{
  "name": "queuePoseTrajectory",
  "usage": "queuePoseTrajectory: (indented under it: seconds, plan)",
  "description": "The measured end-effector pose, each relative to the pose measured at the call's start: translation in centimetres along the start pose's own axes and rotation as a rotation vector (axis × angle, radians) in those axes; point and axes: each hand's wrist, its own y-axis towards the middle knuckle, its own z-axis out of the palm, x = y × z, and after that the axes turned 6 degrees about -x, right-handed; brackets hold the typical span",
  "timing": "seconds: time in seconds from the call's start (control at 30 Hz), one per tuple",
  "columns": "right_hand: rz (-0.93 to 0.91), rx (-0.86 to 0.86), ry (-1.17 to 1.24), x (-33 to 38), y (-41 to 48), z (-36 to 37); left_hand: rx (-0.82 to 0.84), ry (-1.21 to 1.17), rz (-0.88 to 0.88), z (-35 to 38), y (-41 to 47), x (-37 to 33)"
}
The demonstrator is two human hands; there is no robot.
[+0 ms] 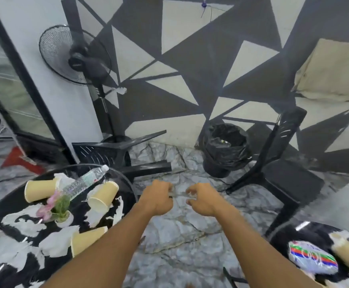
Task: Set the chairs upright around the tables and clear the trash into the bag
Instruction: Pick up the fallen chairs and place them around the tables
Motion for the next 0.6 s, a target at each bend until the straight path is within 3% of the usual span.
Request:
queuePoseTrajectory:
  seconds: [0.23,0.6]
  plan:
    - [-0.118,0.091,0.036,-2.2,16.6,-4.0,-0.039,-0.035,-0.163,-1.6,13.7,1.4]
    - [-0.365,0.225,-0.034,4.7,41.5,-5.9,-0.186,-0.125,-0.418,-6.1,32.6,11.2]
